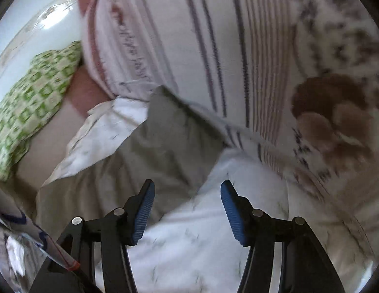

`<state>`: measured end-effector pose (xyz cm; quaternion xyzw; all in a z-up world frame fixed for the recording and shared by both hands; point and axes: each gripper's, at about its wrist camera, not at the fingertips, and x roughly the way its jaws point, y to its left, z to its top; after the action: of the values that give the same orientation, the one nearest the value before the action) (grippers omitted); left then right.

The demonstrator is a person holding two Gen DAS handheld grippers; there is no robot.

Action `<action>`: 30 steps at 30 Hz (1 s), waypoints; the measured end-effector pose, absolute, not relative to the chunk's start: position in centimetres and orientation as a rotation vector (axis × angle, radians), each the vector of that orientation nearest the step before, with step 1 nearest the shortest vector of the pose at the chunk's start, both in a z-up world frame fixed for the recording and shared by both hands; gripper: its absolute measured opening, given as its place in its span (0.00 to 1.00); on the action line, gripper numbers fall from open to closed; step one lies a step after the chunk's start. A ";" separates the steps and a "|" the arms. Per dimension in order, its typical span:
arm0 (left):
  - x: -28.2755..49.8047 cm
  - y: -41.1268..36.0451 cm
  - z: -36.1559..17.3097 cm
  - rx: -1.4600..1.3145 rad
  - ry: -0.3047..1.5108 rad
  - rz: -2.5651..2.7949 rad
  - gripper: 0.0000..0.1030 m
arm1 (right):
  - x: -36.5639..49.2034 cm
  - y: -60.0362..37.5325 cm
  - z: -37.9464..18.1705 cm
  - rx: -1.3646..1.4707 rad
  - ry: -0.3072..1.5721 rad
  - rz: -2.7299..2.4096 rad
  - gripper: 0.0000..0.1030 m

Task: Fold large clothes
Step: 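Grasp the sleeve cuff with the right tool and lift it, then fold the held sleeve across the jacket body and open the right tool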

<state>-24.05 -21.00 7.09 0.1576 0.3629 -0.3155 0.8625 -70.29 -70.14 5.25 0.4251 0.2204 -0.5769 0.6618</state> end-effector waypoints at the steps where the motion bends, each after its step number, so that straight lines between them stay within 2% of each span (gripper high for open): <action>1: -24.0 -21.2 6.9 0.339 0.761 -0.659 1.00 | -70.3 -70.9 4.8 0.957 0.513 -1.337 0.60; 5: -23.8 -21.5 6.5 0.345 0.769 -0.664 1.00 | -69.8 -73.1 3.5 0.907 0.531 -1.360 0.58; 6: -23.7 -21.6 6.4 0.343 0.772 -0.667 1.00 | -69.5 -73.7 3.1 0.895 0.539 -1.351 0.48; 7: -23.8 -21.7 6.4 0.345 0.771 -0.666 1.00 | -69.7 -73.7 2.6 0.897 0.536 -1.327 0.28; 8: -23.8 -21.7 6.3 0.352 0.764 -0.660 1.00 | -69.9 -73.8 2.2 0.912 0.537 -1.308 0.26; 9: -23.8 -21.8 6.3 0.356 0.762 -0.659 1.00 | -70.0 -73.6 2.4 0.918 0.516 -1.310 0.17; 14: -23.8 -21.5 6.5 0.348 0.754 -0.653 1.00 | -69.1 -70.5 6.7 0.786 0.431 -1.319 0.14; 21: -24.0 -20.4 7.6 0.326 0.729 -0.651 1.00 | -66.0 -64.6 19.1 0.606 0.323 -1.250 0.14; 30: -23.2 -17.8 9.0 0.284 0.702 -0.635 1.00 | -55.7 -54.2 32.2 0.446 0.245 -0.976 0.14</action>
<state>-23.24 -17.80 9.02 0.1361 0.3367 -0.3048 0.8804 -55.72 -54.16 32.18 0.2118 0.1164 -0.4636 0.8524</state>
